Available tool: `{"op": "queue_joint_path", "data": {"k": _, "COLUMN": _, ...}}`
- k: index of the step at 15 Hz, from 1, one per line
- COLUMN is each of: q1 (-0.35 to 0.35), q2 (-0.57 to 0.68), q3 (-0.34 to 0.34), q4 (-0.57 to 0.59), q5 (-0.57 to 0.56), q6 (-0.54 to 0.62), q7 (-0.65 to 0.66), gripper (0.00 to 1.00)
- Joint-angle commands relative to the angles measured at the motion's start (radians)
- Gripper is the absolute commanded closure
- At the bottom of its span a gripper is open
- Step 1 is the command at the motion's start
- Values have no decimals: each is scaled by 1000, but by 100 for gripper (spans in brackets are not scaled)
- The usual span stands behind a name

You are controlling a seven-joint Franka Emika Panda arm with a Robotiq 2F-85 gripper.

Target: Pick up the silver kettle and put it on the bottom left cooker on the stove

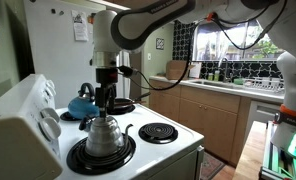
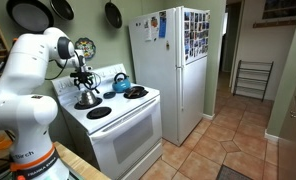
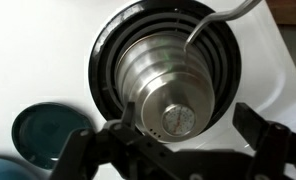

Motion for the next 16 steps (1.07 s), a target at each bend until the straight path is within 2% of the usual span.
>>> {"op": "queue_joint_path", "data": {"k": 1, "q1": 38, "q2": 58, "q3": -33, "q4": 84, "q5": -25, "q6": -48, "q7": 46, "gripper": 0}}
{"op": "queue_joint_path", "data": {"k": 3, "q1": 46, "q2": 74, "q3": -39, "q4": 109, "q5": -21, "q6": -65, "q7": 49, "gripper": 3}}
{"op": "queue_joint_path", "data": {"k": 4, "q1": 50, "q2": 82, "q3": -42, "q4": 121, "q5": -21, "q6": -70, "q7": 50, "gripper": 19}}
{"op": "queue_joint_path", "data": {"k": 5, "q1": 55, "q2": 88, "q3": -45, "q4": 134, "q5": -22, "q6": -80, "q7": 51, "gripper": 28}}
{"op": "queue_joint_path", "data": {"k": 6, "q1": 58, "q2": 93, "q3": -47, "q4": 143, "q5": -21, "q6": -87, "q7": 50, "gripper": 31}}
{"op": "queue_joint_path", "data": {"k": 9, "q1": 68, "q2": 102, "q3": -56, "q4": 170, "q5": -22, "q6": -113, "q7": 55, "gripper": 58}}
{"op": "queue_joint_path", "data": {"k": 13, "q1": 76, "q2": 112, "q3": -65, "q4": 197, "q5": -20, "q6": -139, "q7": 58, "gripper": 86}}
{"op": "queue_joint_path", "data": {"k": 16, "q1": 75, "q2": 103, "q3": -65, "q4": 194, "q5": -21, "q6": -148, "q7": 54, "gripper": 86}}
